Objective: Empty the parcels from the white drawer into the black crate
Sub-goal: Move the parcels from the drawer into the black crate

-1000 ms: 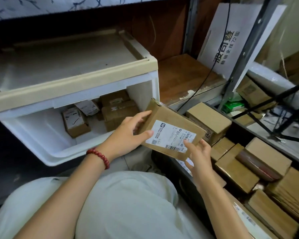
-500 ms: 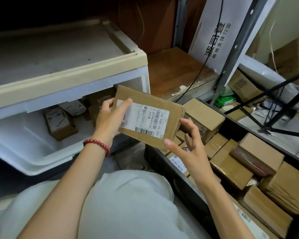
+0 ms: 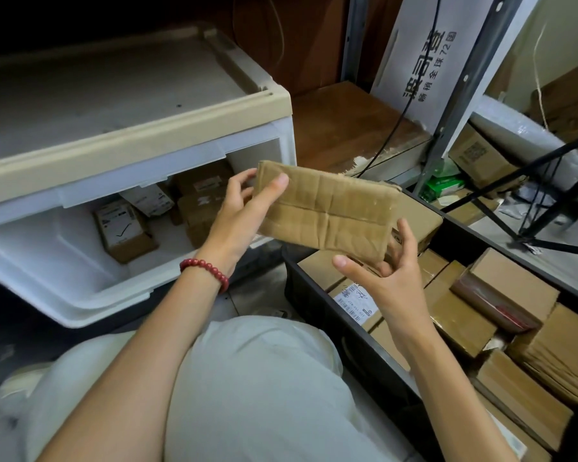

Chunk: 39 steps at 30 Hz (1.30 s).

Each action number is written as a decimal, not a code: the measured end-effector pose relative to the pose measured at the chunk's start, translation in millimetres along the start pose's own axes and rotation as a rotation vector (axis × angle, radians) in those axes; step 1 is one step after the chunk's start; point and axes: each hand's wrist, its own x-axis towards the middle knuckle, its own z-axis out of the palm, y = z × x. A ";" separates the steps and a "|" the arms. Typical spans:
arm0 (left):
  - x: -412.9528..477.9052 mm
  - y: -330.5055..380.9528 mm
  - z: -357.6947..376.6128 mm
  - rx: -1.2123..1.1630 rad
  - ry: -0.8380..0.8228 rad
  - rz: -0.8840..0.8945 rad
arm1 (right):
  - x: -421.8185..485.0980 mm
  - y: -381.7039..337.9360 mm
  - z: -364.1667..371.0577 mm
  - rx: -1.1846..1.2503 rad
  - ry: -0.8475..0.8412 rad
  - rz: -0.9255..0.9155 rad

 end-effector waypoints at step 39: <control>78.5 -40.6 117.6 0.865 -0.450 0.277 | 23.3 60.9 -52.3 0.056 0.416 0.493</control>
